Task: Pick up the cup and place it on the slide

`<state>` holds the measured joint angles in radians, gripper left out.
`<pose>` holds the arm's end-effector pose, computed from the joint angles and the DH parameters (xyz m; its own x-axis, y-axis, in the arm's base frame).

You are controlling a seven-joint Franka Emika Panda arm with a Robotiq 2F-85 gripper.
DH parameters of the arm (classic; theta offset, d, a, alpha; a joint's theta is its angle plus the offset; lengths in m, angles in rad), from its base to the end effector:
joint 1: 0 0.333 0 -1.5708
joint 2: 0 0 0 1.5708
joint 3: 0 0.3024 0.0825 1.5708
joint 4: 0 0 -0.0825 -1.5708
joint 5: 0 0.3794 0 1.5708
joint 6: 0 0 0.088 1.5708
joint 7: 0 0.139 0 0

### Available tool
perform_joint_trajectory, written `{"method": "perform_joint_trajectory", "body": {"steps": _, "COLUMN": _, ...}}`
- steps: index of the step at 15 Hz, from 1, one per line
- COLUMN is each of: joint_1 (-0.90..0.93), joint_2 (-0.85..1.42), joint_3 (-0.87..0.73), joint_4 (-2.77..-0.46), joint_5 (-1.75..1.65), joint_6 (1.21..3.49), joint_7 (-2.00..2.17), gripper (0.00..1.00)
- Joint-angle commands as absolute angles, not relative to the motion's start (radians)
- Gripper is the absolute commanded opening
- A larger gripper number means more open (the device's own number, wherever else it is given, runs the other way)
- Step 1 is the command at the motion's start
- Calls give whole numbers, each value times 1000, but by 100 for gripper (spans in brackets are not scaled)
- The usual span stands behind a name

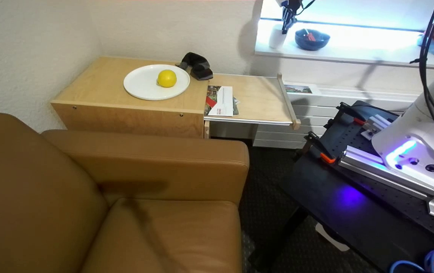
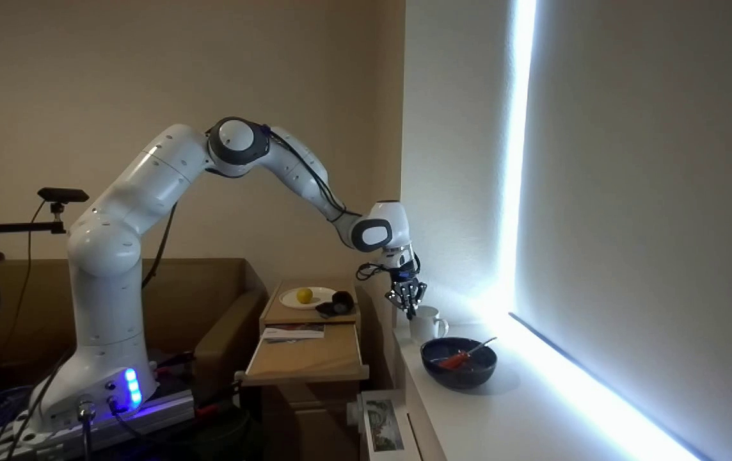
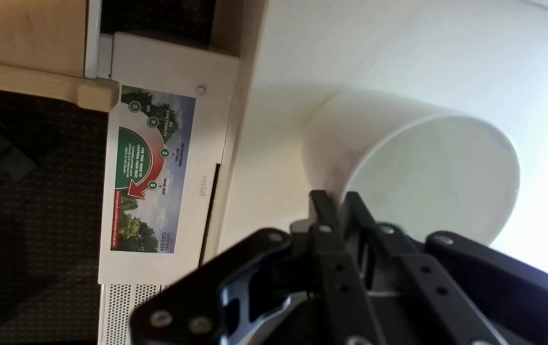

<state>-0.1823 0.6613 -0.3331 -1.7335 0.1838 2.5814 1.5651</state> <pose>0.6055 -0.3221 0.1997 -0.5421 -0.8371 0.0736 -0.8261 0.5149 -0.2288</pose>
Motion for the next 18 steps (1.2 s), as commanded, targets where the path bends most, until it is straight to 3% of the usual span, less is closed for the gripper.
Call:
{"method": "perform_joint_trajectory", "body": {"steps": 1, "joint_1": -216, "joint_2": 657, "joint_3": -311, "joint_4": -1718, "joint_5": 208, "joint_6": 2538, "joint_7": 1555, "gripper": 0}}
{"method": "perform_joint_trajectory", "body": {"steps": 12, "joint_1": -328, "joint_2": 546, "joint_3": -300, "joint_4": -1647, "joint_5": 223, "joint_6": 2191, "joint_7": 1359, "gripper": 1}}
{"method": "perform_joint_trajectory", "body": {"steps": 18, "joint_1": -340, "joint_2": 361, "joint_3": -317, "joint_4": -1770, "joint_5": 169, "joint_6": 1984, "joint_7": 1054, "gripper": 1}}
